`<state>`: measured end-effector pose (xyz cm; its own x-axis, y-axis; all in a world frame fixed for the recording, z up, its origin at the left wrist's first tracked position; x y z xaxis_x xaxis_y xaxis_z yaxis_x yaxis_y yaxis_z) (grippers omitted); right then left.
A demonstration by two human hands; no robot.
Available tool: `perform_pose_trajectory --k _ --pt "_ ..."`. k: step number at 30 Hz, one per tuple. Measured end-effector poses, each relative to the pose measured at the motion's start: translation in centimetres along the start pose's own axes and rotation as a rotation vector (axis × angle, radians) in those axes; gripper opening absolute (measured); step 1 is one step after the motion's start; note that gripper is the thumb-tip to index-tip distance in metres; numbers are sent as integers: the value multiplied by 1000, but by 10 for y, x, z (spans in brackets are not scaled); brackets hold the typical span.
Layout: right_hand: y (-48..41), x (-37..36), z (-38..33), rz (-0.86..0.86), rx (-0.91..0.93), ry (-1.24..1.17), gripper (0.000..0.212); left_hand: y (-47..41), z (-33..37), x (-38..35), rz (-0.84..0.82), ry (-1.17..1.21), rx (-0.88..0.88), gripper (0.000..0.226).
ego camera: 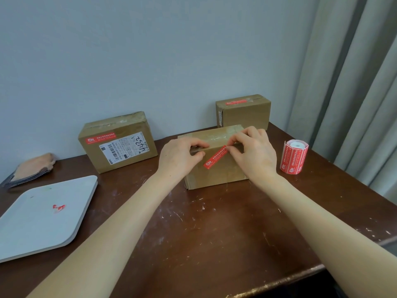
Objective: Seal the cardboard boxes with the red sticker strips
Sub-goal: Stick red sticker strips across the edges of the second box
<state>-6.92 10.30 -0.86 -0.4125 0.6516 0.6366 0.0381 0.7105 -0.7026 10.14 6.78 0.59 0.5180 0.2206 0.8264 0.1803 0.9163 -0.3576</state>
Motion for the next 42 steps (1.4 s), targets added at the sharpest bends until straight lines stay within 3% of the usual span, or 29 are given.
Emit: perform_pose_trajectory --k 42 --pt "7 4 -1 -82 37 -36 11 -1 -1 0 -10 -22 -22 24"
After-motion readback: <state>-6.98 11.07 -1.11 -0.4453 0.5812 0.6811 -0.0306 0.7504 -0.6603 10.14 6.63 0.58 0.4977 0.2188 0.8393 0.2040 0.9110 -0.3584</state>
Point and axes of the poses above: each hand's wrist, its own y-axis away from the middle knuckle, its own x-axis out of the back of the hand, z = x × y, the point moved 7 cm from there along -y, towards the middle knuckle, and after that the axes turned 7 degrees about x, right-handed, at the moved point
